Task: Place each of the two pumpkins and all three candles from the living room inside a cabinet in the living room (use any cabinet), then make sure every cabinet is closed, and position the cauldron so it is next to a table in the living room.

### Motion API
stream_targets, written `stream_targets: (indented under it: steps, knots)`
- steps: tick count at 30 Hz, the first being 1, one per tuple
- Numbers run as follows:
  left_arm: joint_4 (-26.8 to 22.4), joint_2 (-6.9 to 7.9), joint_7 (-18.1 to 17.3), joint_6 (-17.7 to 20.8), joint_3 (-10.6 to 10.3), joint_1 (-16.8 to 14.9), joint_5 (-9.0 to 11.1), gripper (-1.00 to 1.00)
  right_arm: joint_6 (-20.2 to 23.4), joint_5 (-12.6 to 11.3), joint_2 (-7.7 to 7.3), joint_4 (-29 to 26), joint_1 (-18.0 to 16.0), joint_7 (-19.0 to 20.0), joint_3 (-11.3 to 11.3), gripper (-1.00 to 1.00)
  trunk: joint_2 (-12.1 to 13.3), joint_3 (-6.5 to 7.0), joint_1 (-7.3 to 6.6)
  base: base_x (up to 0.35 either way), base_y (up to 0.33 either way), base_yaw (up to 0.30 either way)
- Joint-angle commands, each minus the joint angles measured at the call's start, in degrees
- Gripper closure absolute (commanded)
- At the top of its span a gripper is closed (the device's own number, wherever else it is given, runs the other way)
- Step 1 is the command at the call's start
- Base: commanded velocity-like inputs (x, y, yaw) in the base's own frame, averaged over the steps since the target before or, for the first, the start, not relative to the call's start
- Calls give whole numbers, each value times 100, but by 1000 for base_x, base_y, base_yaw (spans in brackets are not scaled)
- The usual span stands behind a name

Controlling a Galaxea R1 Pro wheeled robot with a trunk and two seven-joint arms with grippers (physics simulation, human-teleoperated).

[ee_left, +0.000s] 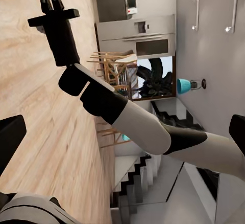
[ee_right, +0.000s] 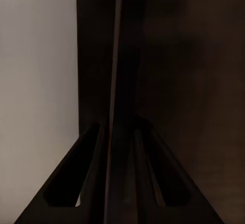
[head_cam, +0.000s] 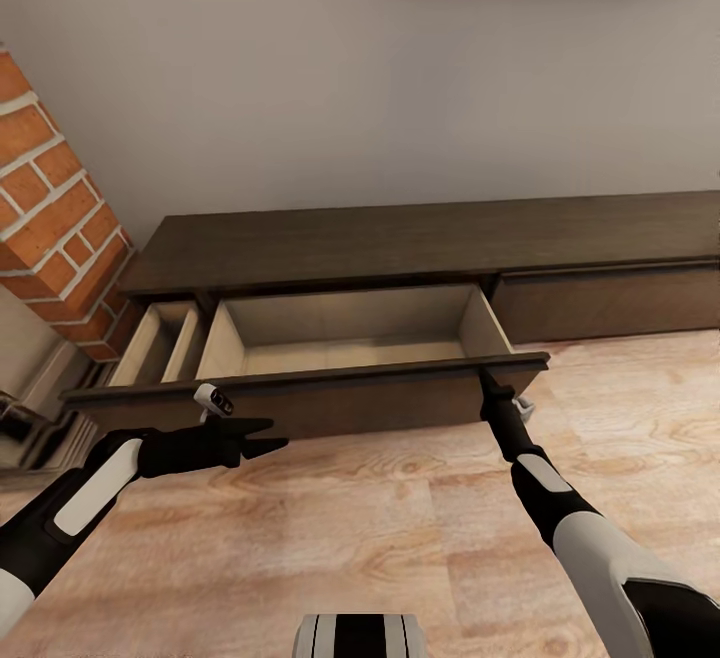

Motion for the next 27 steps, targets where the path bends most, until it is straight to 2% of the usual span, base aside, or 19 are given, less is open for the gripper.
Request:
stream_targets:
  steps: [1,20,21,27]
  knots:
    - [4,7,-11,26,-16,-7,22,-100,85,22,6,-4,89,252,144,100,-3,-5,-3,-42,0,0]
    - [4,6,-11,25,-16,-7,21,-100,90,22,6,-4,89,252,144,100,-3,-5,-3,-4,0,0]
    - [4,7,-11,25,-16,-7,21,-100,91,22,6,-4,89,252,144,-100,-3,-5,-3,0,0,0]
    - [4,5,-11,24,-16,-7,22,-100,94,22,5,-4,89,252,144,-100,-3,-5,-3,0,0,0]
